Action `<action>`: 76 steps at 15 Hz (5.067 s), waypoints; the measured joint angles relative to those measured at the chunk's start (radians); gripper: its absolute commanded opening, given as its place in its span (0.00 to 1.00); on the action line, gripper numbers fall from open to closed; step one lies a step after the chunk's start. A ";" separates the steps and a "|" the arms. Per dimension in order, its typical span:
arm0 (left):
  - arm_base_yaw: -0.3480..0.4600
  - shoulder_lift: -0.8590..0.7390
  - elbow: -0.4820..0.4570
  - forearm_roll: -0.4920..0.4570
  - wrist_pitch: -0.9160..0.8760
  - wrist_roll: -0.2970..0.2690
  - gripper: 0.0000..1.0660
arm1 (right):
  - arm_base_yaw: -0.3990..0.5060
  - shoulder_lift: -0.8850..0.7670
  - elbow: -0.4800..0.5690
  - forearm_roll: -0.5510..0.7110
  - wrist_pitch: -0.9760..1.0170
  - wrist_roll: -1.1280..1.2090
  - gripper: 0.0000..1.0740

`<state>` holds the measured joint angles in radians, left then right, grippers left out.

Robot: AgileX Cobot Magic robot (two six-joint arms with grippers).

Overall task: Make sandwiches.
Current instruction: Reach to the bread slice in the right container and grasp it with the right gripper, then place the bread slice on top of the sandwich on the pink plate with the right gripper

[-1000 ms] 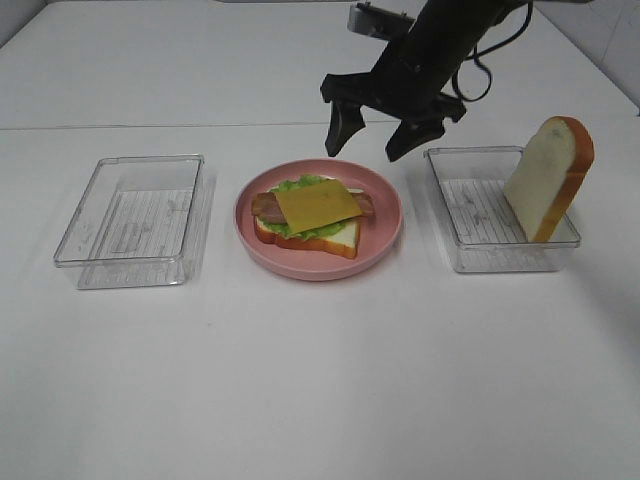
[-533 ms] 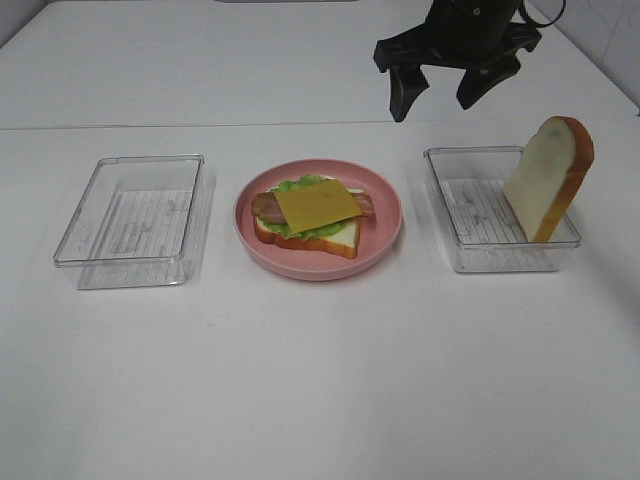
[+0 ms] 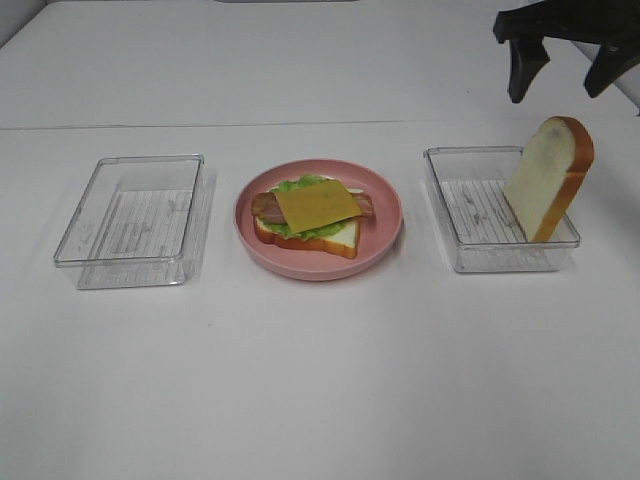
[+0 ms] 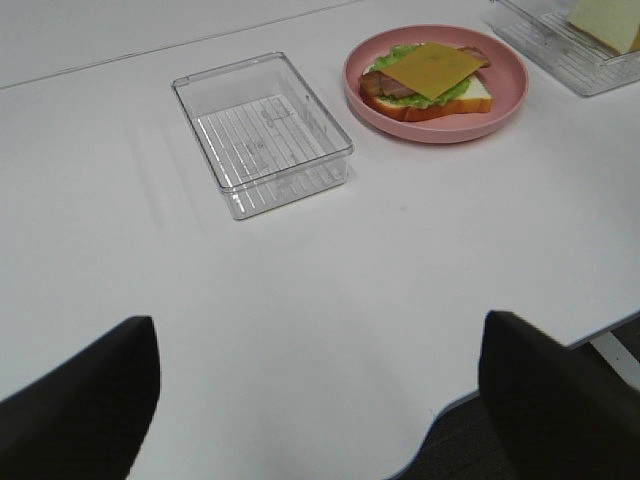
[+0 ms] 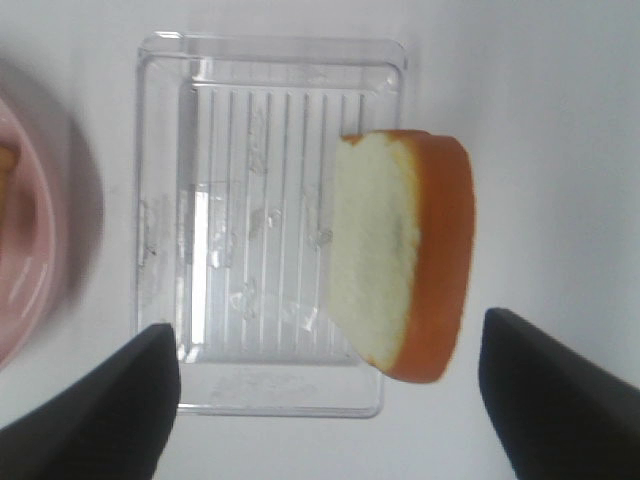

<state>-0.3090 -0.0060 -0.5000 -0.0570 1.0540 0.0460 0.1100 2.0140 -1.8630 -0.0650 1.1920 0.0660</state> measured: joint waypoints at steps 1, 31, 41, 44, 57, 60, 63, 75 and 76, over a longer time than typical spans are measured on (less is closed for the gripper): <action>0.000 0.000 0.000 0.000 0.000 0.000 0.78 | -0.033 0.000 0.000 0.003 0.015 -0.001 0.73; 0.000 0.000 0.000 0.000 0.000 0.000 0.78 | -0.130 0.123 0.000 0.159 0.003 -0.098 0.00; 0.000 0.000 0.000 0.000 0.000 0.000 0.78 | -0.126 0.004 0.201 0.901 -0.065 -0.301 0.00; 0.000 0.000 0.000 0.000 0.000 0.000 0.78 | -0.083 0.003 0.360 1.045 -0.170 -0.411 0.00; 0.000 0.000 0.000 0.000 0.000 0.000 0.78 | 0.135 0.178 0.458 1.377 -0.460 -0.475 0.00; 0.000 0.000 0.000 0.000 0.000 0.000 0.78 | 0.135 0.189 0.459 1.374 -0.480 -0.475 0.00; 0.000 0.000 0.000 0.000 0.000 0.000 0.78 | 0.135 0.189 0.459 1.347 -0.489 -0.475 0.19; 0.000 0.000 0.000 0.000 0.000 0.000 0.78 | 0.135 0.067 0.459 0.862 -0.471 -0.256 0.74; 0.000 0.000 0.000 0.000 0.000 0.000 0.78 | 0.135 0.053 0.459 0.818 -0.467 -0.236 0.74</action>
<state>-0.3090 -0.0060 -0.5000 -0.0570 1.0540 0.0460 0.2450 2.0670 -1.4040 0.7530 0.7250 -0.1700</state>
